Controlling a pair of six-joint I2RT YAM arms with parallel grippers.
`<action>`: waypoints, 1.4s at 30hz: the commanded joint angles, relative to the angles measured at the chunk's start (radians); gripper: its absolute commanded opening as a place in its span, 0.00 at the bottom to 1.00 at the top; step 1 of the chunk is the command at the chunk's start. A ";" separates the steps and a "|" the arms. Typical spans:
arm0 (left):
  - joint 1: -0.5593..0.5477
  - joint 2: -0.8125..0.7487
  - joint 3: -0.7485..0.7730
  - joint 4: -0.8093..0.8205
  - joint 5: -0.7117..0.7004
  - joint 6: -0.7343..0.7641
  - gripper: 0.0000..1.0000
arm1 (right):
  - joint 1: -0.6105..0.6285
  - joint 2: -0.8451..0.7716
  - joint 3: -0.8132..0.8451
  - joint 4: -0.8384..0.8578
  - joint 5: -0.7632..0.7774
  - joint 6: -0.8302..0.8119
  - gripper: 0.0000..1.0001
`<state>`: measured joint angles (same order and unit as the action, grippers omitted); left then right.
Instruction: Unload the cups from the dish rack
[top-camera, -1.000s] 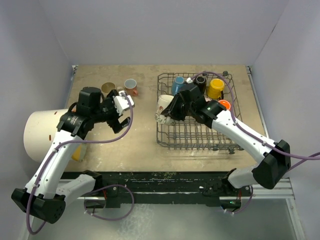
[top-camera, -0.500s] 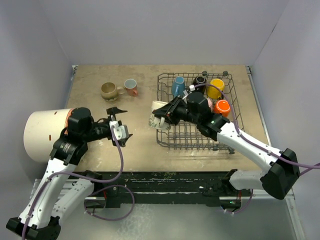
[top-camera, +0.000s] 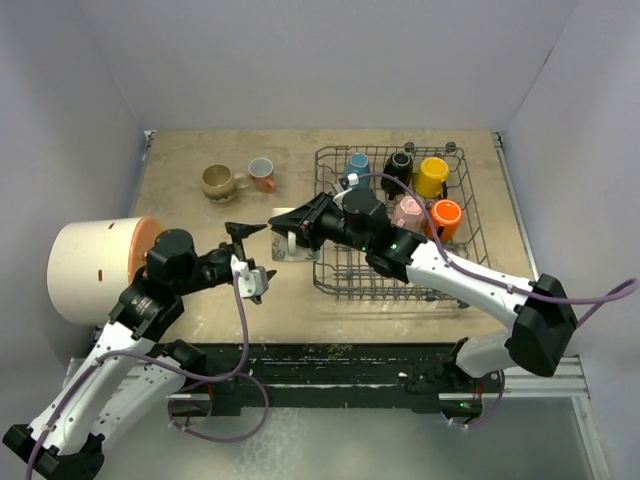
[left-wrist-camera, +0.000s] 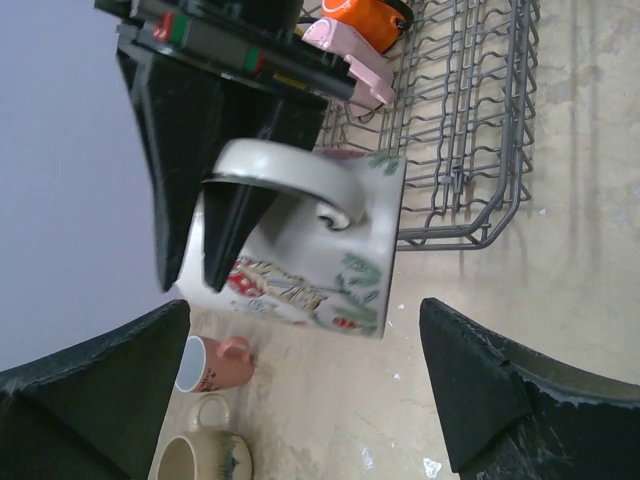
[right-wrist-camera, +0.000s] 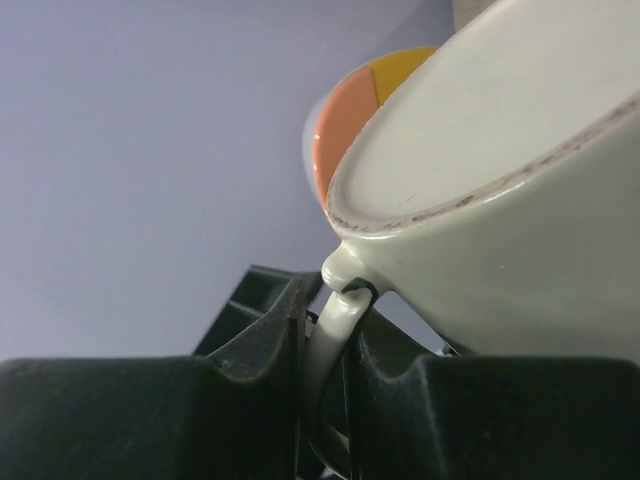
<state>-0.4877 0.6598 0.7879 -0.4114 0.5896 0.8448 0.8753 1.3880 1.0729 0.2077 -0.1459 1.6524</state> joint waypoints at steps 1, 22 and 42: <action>-0.032 -0.059 -0.042 0.114 -0.123 -0.129 0.99 | 0.018 0.007 0.131 0.233 0.096 0.099 0.00; -0.032 -0.055 -0.061 0.287 -0.310 -0.370 0.82 | 0.128 0.029 0.246 0.415 0.225 0.221 0.00; -0.032 -0.066 0.020 0.547 -0.395 -0.108 0.45 | 0.235 0.067 0.304 0.463 0.284 0.215 0.00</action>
<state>-0.5110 0.5911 0.7799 -0.0631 0.1757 0.6701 1.0641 1.4834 1.3174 0.5144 0.1951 1.8725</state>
